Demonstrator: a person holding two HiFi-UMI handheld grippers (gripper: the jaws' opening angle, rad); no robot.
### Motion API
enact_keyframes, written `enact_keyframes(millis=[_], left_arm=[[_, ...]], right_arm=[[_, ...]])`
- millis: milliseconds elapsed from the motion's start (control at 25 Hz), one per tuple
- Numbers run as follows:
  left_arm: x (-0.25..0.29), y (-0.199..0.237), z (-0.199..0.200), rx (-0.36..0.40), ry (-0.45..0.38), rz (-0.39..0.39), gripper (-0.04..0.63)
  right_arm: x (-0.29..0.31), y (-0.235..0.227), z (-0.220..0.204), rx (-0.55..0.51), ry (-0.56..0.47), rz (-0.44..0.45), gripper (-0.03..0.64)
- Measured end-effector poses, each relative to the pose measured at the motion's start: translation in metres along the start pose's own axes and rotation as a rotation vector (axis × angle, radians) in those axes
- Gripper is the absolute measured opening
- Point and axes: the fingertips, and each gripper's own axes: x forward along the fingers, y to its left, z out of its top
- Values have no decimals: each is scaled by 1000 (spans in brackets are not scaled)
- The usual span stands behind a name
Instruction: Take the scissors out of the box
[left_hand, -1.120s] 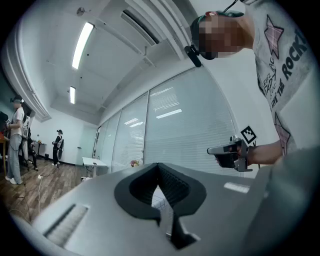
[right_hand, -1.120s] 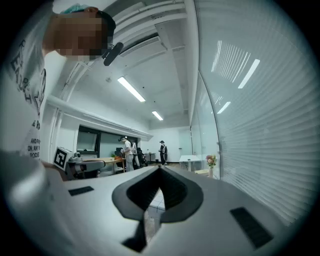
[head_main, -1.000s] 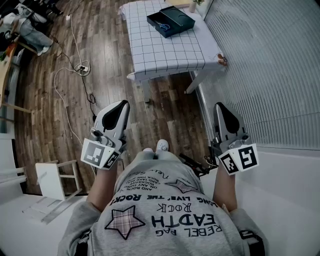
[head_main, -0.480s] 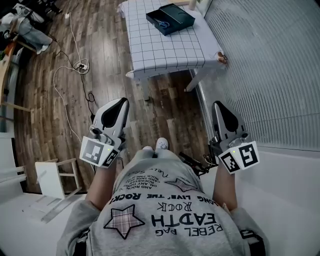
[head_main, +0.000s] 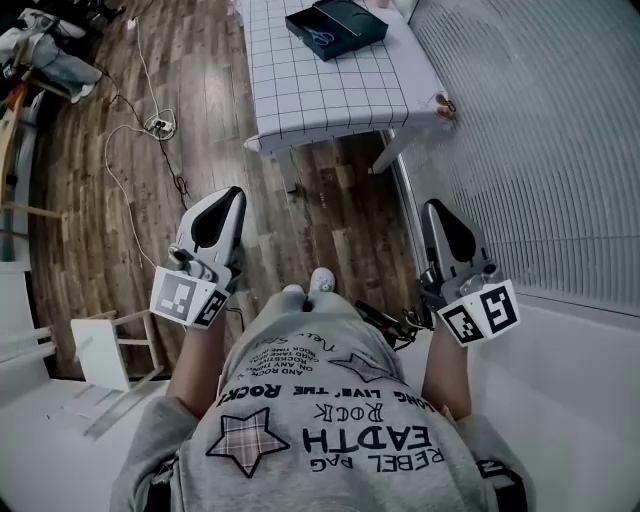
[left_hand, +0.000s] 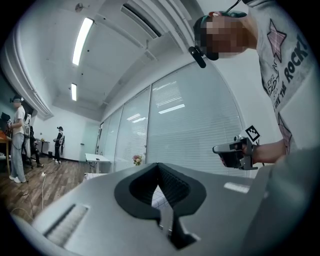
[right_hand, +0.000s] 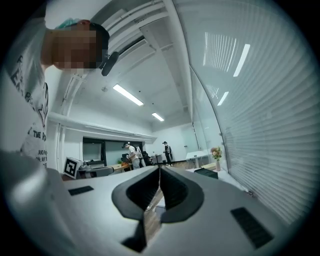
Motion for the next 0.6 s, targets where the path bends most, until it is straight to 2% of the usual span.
enact_keyframes(millis=[280, 600], left_arm=[[14, 3, -11, -13, 31, 35, 3], [44, 14, -18, -26, 37, 18, 3]], right_arm=[[-1, -22, -9, 33, 24, 24, 15], [14, -52, -12, 57, 21, -2, 15]])
